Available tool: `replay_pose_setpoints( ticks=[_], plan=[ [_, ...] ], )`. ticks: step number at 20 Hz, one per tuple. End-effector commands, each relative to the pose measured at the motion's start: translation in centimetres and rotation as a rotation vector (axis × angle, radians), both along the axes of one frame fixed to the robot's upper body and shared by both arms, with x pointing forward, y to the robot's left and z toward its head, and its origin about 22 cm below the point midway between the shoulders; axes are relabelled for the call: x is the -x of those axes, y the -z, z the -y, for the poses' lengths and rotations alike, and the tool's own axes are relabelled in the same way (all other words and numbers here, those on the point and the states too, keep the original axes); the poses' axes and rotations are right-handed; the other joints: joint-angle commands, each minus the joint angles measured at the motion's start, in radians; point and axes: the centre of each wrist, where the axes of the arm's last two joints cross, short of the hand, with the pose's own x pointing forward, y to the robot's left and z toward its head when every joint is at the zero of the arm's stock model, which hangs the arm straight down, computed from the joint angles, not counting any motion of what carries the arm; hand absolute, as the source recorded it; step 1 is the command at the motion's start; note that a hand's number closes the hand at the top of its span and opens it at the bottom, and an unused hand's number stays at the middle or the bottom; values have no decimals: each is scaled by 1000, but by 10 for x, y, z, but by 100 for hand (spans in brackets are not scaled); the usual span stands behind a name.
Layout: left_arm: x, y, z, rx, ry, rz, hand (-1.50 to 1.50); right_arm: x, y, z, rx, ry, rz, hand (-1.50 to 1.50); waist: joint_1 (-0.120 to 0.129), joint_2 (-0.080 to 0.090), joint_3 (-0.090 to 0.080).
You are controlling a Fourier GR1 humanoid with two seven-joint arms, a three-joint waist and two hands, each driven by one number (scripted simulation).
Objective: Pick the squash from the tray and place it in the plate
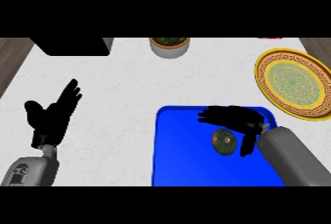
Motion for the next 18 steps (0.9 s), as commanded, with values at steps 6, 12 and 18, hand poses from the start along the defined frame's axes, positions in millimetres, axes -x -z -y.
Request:
replay_pose_setpoints(
  ticks=[6, 12, 18],
  plan=[
    [13, -7, -6, -22, -10, 15, 0, 27, 27, 3, 56, -178, -25, 150, 0, 0, 1],
    [-5, -1, -2, -1, -5, -7, 0, 19, 14, -24, -12, -145, -39, 150, -6, 0, 0],
    [-4, -5, 3, -10, 7, -3, 0, -3, 1, -17, -111, 143, 135, 150, -2, 2, 1]
  ],
)
